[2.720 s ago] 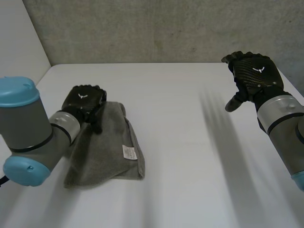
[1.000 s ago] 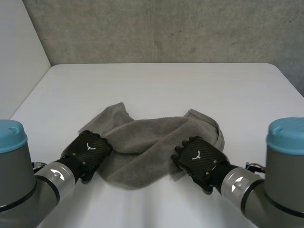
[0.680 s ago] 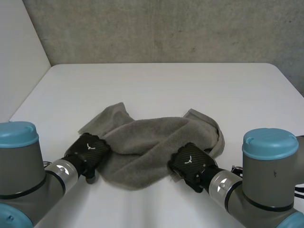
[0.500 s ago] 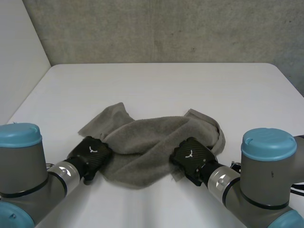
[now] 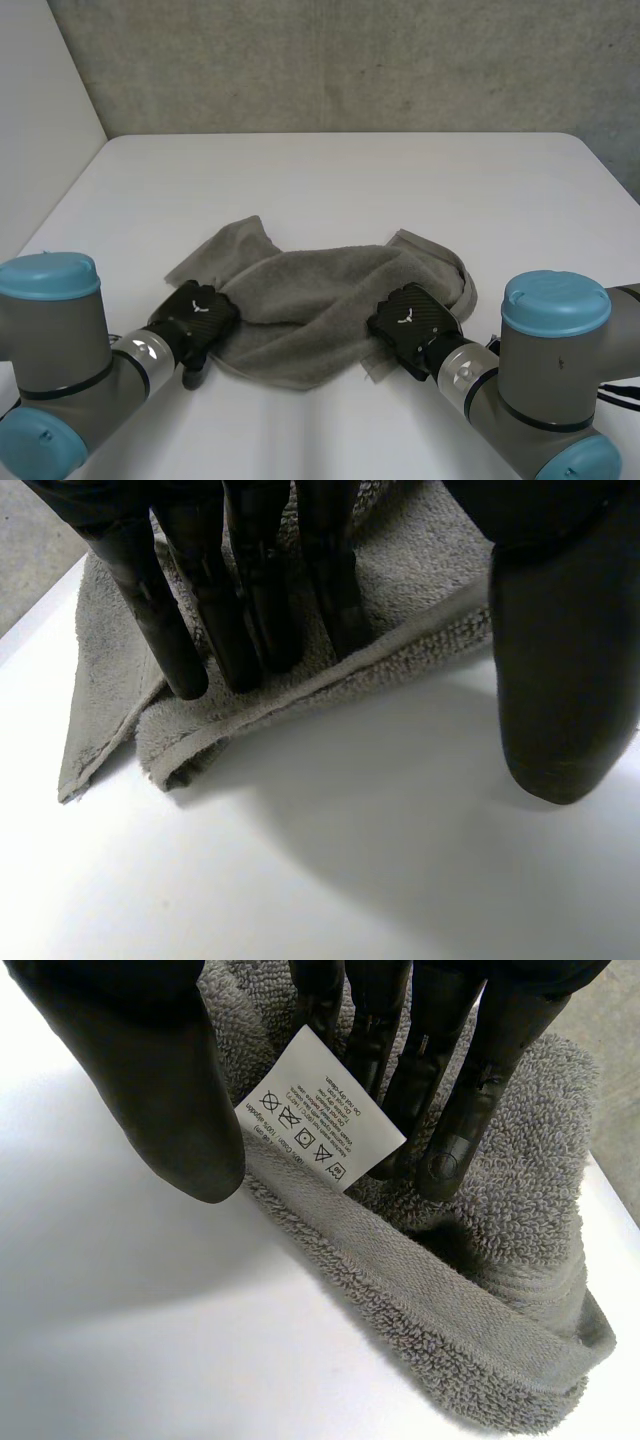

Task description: Fold the towel.

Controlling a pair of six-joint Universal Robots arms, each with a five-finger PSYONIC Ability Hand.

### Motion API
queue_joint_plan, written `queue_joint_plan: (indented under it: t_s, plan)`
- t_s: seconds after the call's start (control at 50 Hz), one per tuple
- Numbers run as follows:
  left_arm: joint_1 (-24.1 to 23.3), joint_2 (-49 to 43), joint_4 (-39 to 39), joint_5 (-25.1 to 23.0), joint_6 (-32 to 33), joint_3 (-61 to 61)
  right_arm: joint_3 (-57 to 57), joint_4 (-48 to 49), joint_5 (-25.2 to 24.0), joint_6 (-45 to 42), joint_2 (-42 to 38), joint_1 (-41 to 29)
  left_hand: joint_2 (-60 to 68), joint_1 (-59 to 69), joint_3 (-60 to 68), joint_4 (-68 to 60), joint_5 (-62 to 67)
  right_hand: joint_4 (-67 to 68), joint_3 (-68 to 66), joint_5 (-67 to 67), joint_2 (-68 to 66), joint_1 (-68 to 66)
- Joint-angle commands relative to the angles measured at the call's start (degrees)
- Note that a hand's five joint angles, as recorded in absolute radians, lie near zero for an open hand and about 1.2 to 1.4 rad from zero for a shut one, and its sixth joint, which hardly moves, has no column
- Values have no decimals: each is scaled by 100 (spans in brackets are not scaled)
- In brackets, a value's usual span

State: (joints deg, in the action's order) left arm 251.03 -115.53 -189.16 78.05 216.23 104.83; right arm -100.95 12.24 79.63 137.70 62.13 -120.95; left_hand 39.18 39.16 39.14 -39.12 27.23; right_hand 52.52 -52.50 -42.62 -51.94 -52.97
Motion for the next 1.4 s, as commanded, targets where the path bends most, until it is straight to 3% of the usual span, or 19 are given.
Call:
queue_joint_plan:
  t_s: [0.02,0.38,0.56,0.74,0.84,1.12,1.4]
  plan:
    - [-1,-84,2,9,-11,-138,-21,-12,0,3,10,1,47,49,51,-53,242,46,-48,-36,-104,-1]
    - [-1,-66,11,9,-11,-235,-267,-38,-123,55,247,1,316,318,320,-322,511,-55,53,65,-3,100]
    - [-1,-84,11,9,-11,-305,-557,-47,-554,29,642,10,905,907,909,-911,1100,-509,508,519,451,554]
    - [-1,-101,19,17,-81,-490,-574,-196,-607,-24,651,10,2537,2539,2541,-2543,2731,-425,423,435,367,470]
    - [-1,-189,28,35,-186,-656,-531,-678,-694,-33,765,10,4064,4066,4068,-4070,4259,-425,423,435,367,470]
    - [8,-163,90,26,-872,-876,-513,-399,-914,-33,599,1,4082,4084,4086,-4088,4277,-458,457,469,401,504]
    - [8,-119,90,35,-890,-859,-478,-3,-923,46,511,-61,4082,4084,4086,-4088,4277,-929,928,940,872,975]
